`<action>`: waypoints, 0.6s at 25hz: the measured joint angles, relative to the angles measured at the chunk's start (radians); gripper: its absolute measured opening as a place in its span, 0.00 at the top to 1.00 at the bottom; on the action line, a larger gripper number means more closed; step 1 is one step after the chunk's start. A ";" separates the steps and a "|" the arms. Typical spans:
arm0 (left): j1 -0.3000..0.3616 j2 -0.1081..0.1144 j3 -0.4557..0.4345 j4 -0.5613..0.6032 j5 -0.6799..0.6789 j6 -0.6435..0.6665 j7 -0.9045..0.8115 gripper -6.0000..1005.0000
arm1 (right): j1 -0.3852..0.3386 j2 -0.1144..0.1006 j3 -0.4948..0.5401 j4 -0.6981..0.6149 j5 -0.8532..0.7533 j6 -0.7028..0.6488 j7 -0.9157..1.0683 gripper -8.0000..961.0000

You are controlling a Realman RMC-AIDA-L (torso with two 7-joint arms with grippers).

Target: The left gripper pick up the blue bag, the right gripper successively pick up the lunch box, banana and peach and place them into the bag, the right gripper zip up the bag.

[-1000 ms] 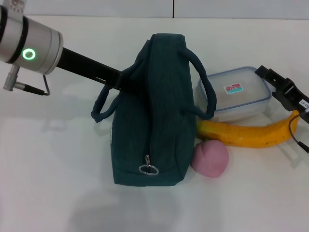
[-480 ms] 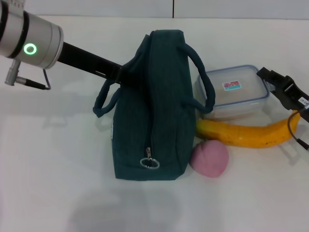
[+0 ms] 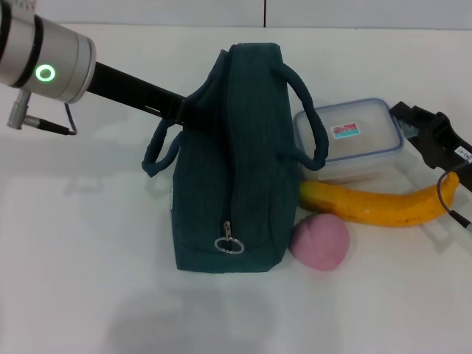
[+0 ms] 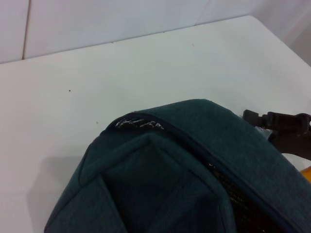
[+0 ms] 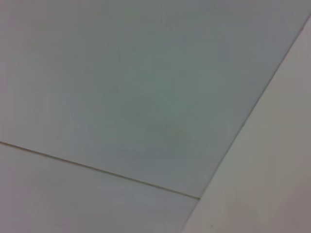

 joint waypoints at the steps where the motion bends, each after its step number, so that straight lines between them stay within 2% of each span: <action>1: 0.000 0.000 0.000 0.000 0.000 0.000 0.000 0.96 | -0.001 0.000 0.000 0.002 0.000 -0.009 0.008 0.76; 5: 0.000 -0.001 0.000 0.000 0.000 0.000 -0.001 0.96 | -0.003 0.000 0.000 0.004 -0.003 -0.043 0.017 0.83; 15: -0.002 -0.002 0.002 0.000 0.000 0.000 -0.004 0.96 | -0.012 0.000 0.000 0.006 0.000 -0.049 0.172 0.88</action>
